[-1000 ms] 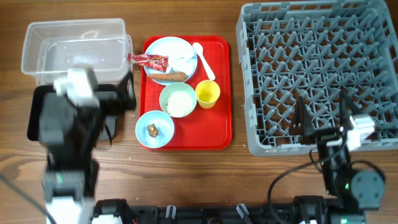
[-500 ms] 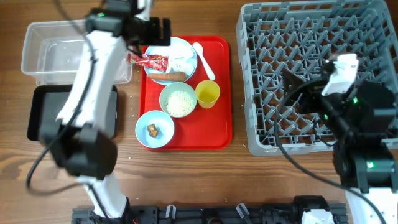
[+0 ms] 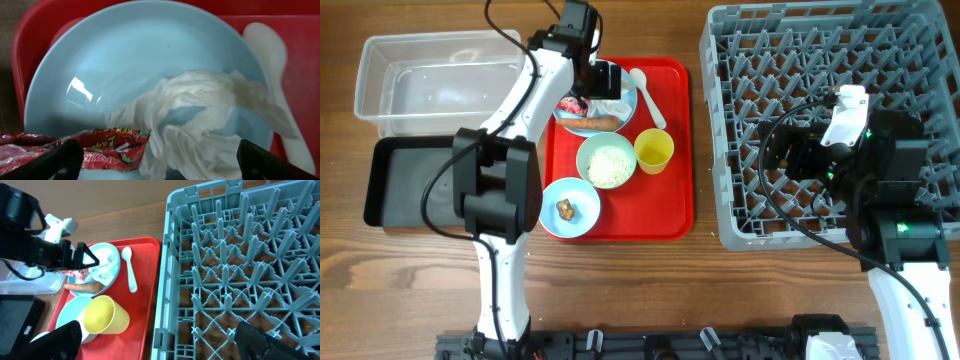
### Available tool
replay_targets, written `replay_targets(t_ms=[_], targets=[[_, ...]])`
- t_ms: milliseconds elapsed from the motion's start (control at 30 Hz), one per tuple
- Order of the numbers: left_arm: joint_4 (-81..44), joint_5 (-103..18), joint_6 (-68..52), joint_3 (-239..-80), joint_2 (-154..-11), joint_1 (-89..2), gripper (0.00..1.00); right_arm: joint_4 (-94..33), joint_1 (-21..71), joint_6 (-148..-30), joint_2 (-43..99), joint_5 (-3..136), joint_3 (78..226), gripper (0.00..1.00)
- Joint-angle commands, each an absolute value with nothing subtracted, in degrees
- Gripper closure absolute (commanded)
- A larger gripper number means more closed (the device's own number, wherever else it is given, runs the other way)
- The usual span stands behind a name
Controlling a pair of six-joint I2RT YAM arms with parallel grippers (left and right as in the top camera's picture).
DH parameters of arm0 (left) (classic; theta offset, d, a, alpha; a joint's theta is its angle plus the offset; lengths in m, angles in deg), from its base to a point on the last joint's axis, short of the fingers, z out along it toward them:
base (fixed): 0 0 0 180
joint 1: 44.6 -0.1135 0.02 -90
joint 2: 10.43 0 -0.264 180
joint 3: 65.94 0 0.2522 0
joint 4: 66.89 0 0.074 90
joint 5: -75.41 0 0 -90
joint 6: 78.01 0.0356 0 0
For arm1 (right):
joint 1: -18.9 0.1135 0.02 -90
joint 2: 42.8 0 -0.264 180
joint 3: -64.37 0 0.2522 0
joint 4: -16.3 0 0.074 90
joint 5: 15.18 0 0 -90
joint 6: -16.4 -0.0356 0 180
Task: Sort waste into correct bins and load items into the dishwasher rack
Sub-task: 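Grasp the red wrapper and tissue on the plate with the left gripper, then carry the wrapper and tissue left and drop them into the clear bin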
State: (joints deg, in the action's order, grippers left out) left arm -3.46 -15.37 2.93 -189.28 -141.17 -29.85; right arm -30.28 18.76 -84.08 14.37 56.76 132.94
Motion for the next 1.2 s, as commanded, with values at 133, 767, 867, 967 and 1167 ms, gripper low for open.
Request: replay_targets(t_ms=[133, 767, 867, 967, 1167], targets=[[-6.37, -11.72, -2.19, -190.09, -145.85, -29.66, 0.02, -30.98, 19.04, -85.83, 14.85, 55.43, 134.03, 0.0], [-9.49, -12.2, -2.21, -187.64, -142.46, -28.59, 0.96, -31.0, 19.04, -85.8, 14.85, 55.43, 134.03, 0.0], [-8.88, -12.15, -2.23, -189.63, -137.48, -28.7, 0.96, -31.0, 19.04, -85.83, 14.85, 55.43, 134.03, 0.0], [-8.53, -12.09, -2.23, -189.98, -130.42, -28.98, 0.96, -31.03, 19.04, -85.83, 14.85, 55.43, 134.03, 0.0], [-1.14, -8.46, -3.94, -189.98, -120.52, -34.01, 0.96, -31.2, 19.04, -85.83, 14.85, 55.43, 134.03, 0.0]])
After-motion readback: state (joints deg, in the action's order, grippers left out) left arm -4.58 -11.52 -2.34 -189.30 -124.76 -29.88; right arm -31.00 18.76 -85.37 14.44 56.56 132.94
